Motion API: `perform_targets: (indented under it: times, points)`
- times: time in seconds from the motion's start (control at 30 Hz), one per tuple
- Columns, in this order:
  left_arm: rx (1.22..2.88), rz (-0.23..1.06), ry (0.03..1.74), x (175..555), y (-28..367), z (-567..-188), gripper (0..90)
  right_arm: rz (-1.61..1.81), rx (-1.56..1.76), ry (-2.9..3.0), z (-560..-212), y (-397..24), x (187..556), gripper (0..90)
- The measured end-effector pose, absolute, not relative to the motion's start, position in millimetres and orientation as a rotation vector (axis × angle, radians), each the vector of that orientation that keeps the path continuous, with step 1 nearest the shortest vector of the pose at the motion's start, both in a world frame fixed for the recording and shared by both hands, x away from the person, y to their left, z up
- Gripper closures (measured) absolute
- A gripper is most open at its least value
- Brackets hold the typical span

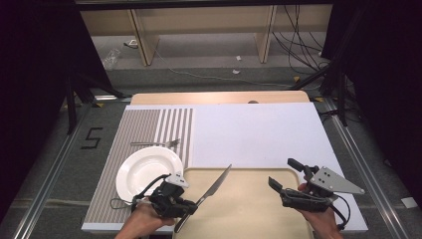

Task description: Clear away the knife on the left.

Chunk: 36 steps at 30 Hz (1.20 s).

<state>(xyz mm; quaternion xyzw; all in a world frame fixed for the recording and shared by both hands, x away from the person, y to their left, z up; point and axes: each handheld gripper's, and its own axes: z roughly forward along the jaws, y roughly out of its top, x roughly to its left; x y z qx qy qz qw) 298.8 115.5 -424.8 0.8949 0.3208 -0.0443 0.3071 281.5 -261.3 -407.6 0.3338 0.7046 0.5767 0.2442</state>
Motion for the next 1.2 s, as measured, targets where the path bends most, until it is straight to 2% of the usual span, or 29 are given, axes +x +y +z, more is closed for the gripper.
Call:
perform_targets:
  times: [1.2]
  points:
    - [2.468, -0.264, 0.960, 306.9, 95.4, -460.5, 78.8, 1.578, 0.908, 1.926, -406.4, -260.0, 280.5, 15.4]
